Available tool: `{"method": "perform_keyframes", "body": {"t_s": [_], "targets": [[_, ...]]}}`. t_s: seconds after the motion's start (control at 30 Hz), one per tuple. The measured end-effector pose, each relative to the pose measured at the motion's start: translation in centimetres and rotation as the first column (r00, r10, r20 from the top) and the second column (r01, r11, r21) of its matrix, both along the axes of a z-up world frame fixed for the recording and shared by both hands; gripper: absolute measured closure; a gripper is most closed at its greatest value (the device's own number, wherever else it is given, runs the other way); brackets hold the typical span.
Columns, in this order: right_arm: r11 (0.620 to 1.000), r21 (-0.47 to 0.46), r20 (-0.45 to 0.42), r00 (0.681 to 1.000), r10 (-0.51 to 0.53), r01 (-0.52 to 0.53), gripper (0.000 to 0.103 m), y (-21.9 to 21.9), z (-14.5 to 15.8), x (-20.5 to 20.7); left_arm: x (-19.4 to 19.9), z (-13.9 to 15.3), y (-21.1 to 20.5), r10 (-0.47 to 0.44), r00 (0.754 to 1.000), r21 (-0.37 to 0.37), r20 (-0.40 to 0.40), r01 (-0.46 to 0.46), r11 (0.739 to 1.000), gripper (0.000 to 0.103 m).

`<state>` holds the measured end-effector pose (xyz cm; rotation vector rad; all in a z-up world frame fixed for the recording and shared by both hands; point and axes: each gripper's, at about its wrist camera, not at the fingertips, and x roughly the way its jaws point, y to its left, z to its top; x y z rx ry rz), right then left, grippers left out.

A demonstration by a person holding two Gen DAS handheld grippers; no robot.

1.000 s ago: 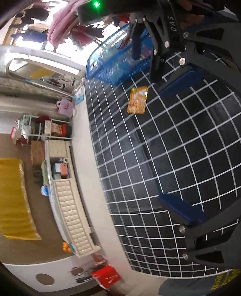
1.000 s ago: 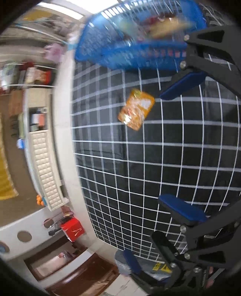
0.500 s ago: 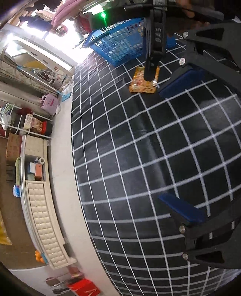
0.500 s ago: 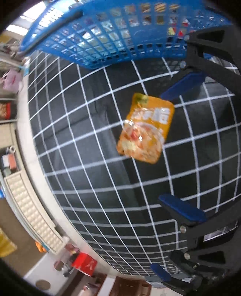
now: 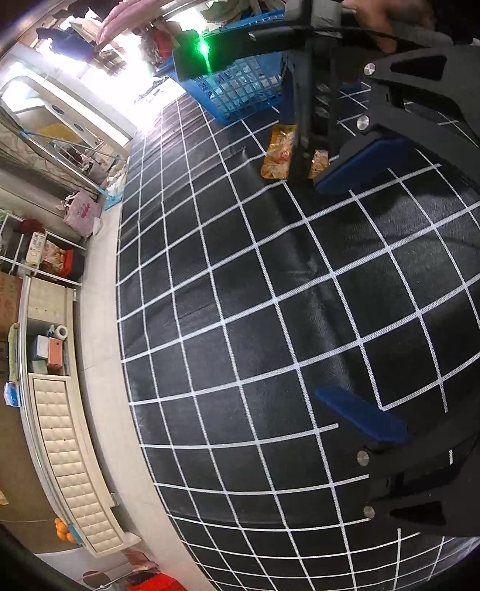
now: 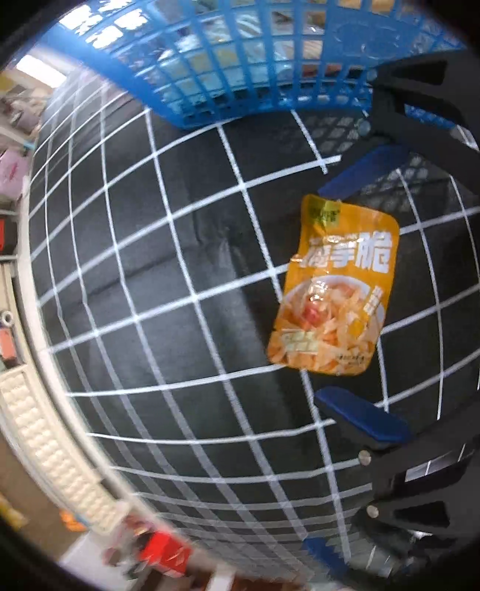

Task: Organize snacks
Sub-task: 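Grasp the orange snack pack with the right gripper and lift it, then carry the orange pack into the basket and open the right gripper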

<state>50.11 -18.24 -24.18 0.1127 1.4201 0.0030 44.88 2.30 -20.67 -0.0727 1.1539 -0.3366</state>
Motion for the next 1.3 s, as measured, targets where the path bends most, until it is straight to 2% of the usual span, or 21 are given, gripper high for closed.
{"method": "perform_keyframes", "body": {"t_s": [0.07,0.17,0.37,0.43,0.5,0.67,0.73,0.87,1.03,1.3], "targets": [[0.996,-0.066,0.015,0.998,0.053,-0.052,0.0,1.2,-0.2,-0.6,-0.2,-0.1,0.2,0.001,1.0,-0.004,-0.003,-0.001,1.0,0.0],[0.996,-0.067,0.036,0.997,0.063,-0.06,0.001,1.5,-0.2,-1.3,-0.9,-0.5,0.7,0.005,1.0,0.0,-0.01,-0.005,1.0,0.0],[0.994,-0.073,0.083,0.993,0.09,-0.084,0.017,1.5,0.6,-2.7,-2.2,-0.8,1.7,0.004,1.0,-0.029,-0.012,-0.004,1.0,0.0],[0.993,-0.074,0.098,0.99,0.099,-0.092,0.033,1.6,1.1,-3.2,-2.4,-0.7,1.9,0.009,1.0,-0.032,-0.008,-0.009,0.999,0.0],[0.992,-0.076,0.111,0.988,0.109,-0.101,0.044,2.0,1.6,-3.8,-2.6,-0.5,2.1,0.011,1.0,-0.052,-0.005,-0.011,0.999,0.0],[0.991,-0.075,0.126,0.985,0.122,-0.113,0.045,1.5,1.5,-5.6,-3.1,0.3,2.1,0.013,1.0,-0.06,0.01,-0.012,0.998,0.0],[0.992,-0.054,0.129,0.984,0.123,-0.117,0.049,1.1,1.6,-6.1,-3.4,0.7,2.1,0.014,1.0,-0.054,0.014,-0.013,0.998,0.0],[0.991,0.04,0.138,0.983,0.121,-0.127,0.05,0.4,2.4,-7.1,-4.2,1.8,2.1,0.024,0.999,-0.048,0.026,-0.022,0.999,0.0],[0.979,0.087,0.208,0.964,0.162,-0.184,0.05,0.1,5.8,-9.6,-5.5,3.9,1.2,0.022,0.998,-0.029,0.059,-0.02,0.999,0.0],[0.964,0.136,0.315,0.933,0.174,-0.226,0.05,-1.1,13.3,-13.9,-9.0,10.9,-1.2,-0.004,0.985,-0.017,0.173,0.007,1.0,0.0]]}}
